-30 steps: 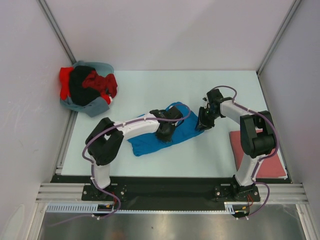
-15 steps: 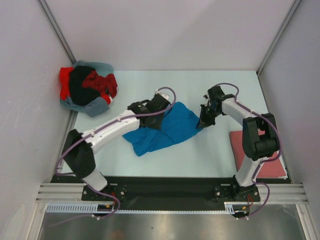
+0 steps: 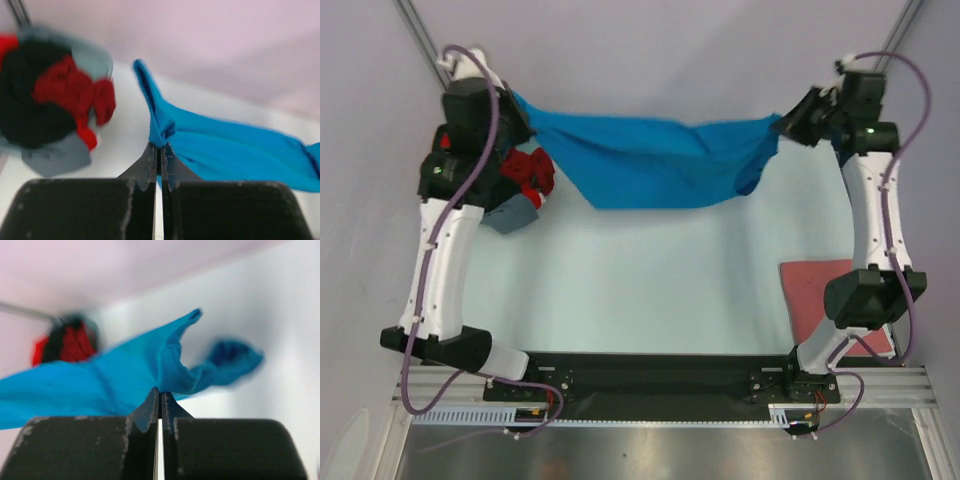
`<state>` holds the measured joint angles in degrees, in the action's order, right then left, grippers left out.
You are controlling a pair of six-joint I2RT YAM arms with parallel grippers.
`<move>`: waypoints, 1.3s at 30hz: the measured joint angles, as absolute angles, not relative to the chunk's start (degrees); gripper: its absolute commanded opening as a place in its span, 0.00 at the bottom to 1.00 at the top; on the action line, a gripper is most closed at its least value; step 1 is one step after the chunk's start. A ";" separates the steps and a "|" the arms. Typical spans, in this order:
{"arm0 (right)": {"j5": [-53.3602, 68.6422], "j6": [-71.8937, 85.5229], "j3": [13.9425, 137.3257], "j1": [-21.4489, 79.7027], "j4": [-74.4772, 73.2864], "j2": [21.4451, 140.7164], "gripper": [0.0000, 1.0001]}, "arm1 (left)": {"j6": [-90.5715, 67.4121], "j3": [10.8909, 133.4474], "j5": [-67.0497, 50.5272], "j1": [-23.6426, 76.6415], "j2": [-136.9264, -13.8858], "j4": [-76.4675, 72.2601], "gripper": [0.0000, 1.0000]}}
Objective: Fold and stack the t-shirts
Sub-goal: Flatten the tshirt out
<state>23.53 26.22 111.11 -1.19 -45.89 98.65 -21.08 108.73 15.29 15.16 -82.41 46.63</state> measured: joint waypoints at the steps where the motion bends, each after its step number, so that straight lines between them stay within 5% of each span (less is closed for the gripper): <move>1: 23.53 26.94 113.91 -2.59 -45.28 97.91 0.00 | -20.95 112.46 14.94 14.09 -82.41 46.37 0.00; 6: 23.79 29.71 110.34 -4.43 -43.59 86.35 0.00 | -20.91 115.85 15.09 13.96 -76.27 41.52 0.03; 9: 25.10 30.94 91.13 -2.37 -42.39 72.84 0.23 | -21.47 101.38 18.06 13.96 -65.82 40.42 0.36; 10: 25.47 31.27 86.02 -1.67 -43.33 70.32 0.31 | -22.02 95.98 18.98 13.96 -62.37 41.39 0.57; 12: 27.24 31.83 71.96 0.34 -43.57 64.51 0.55 | -23.79 84.16 19.81 13.61 -56.18 41.74 0.69; 14: 28.93 31.73 59.27 1.83 -45.43 61.52 0.65 | -26.55 71.09 19.94 12.69 -51.55 43.92 0.78; 15: 29.23 31.77 54.35 2.02 -47.55 61.39 0.77 | -27.49 65.73 19.90 12.03 -50.37 46.11 0.78; 19: 29.45 31.55 47.13 1.37 -52.88 60.82 0.81 | -30.00 51.94 18.92 9.13 -49.39 54.19 0.76; 25: 29.85 30.83 52.99 1.98 -47.03 69.78 0.78 | -29.63 52.69 14.59 8.75 -51.40 50.83 0.68; 33: 27.24 26.20 58.98 4.29 -42.65 85.45 0.72 | -25.78 52.60 -0.14 8.69 -72.84 42.48 0.59; 39: 25.28 24.29 58.87 4.78 -42.70 86.67 0.71 | -25.12 51.29 0.78 2.26 -68.95 40.84 0.53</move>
